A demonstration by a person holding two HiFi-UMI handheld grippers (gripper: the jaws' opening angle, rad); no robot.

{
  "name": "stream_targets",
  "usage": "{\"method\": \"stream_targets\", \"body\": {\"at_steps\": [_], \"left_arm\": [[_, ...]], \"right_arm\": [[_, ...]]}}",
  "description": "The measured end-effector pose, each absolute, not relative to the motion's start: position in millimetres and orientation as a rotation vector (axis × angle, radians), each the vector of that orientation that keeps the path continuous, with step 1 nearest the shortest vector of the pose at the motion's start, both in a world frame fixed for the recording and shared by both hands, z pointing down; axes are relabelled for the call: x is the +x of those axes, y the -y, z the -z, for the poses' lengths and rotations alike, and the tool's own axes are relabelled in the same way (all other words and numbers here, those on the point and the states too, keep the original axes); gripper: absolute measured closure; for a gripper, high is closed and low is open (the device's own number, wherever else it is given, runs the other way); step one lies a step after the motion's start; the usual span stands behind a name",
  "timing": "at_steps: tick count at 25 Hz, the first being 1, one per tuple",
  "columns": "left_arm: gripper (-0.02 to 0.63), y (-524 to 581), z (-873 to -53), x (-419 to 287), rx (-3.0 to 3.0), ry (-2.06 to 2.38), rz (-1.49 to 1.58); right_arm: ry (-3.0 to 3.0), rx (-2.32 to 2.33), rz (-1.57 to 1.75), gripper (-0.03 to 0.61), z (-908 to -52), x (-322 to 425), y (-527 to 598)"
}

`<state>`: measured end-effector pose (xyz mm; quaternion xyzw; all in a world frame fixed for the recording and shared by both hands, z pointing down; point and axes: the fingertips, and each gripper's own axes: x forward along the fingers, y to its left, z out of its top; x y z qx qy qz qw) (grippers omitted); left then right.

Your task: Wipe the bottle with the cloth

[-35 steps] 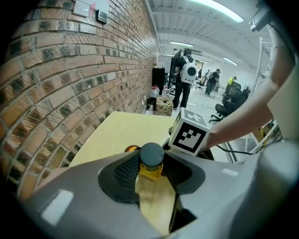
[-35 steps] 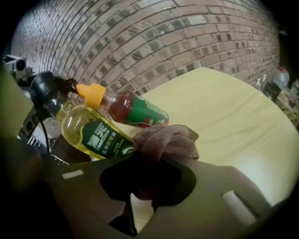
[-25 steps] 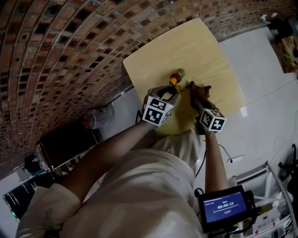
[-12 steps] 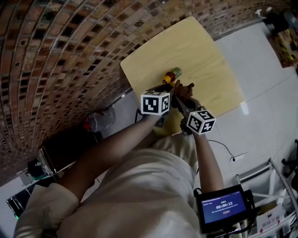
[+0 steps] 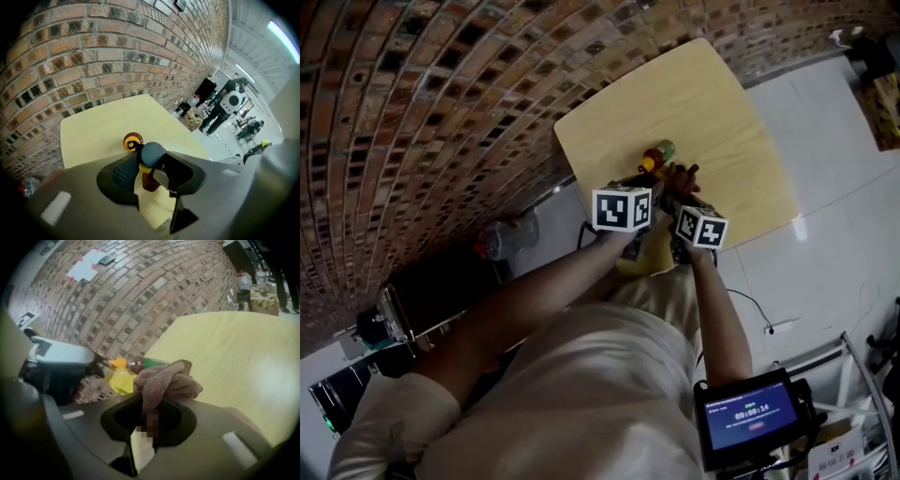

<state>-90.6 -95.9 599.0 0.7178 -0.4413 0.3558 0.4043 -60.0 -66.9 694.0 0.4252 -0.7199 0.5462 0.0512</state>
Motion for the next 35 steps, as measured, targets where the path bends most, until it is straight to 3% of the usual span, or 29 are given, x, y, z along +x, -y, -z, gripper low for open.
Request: {"method": "stream_targets", "body": {"at_steps": [6,16,21,26,31,35], "left_arm": [[0.428,97.6,-599.3,-91.7,1.853,1.109,-0.913],[0.377,83.3,-585.7,-99.8,2.121,0.876,-1.17],[0.371,80.4,-566.7,-105.6,2.61,0.643,-1.643],[0.373,69.6,-590.4,-88.1,3.023,-0.127,-2.169],[0.405,78.4,-604.2,-79.1,3.082,-0.45,-2.245],[0.415,85.6,-602.4,-71.4,3.004,-0.255,-2.157]], "right_arm": [[1.942,1.265,-1.669,0.511,-743.5,-58.7,76.1],[1.956,1.264,-1.75,0.511,-716.9,-23.2,36.1],[2.048,1.277,-1.738,0.511,-689.7,-6.8,21.0],[2.164,1.268,-1.635,0.511,-662.5,-5.4,17.9],[2.201,1.258,-1.558,0.511,-650.7,-11.2,17.5],[2.334,1.225,-1.486,0.511,-629.9,-21.1,17.4]]}}
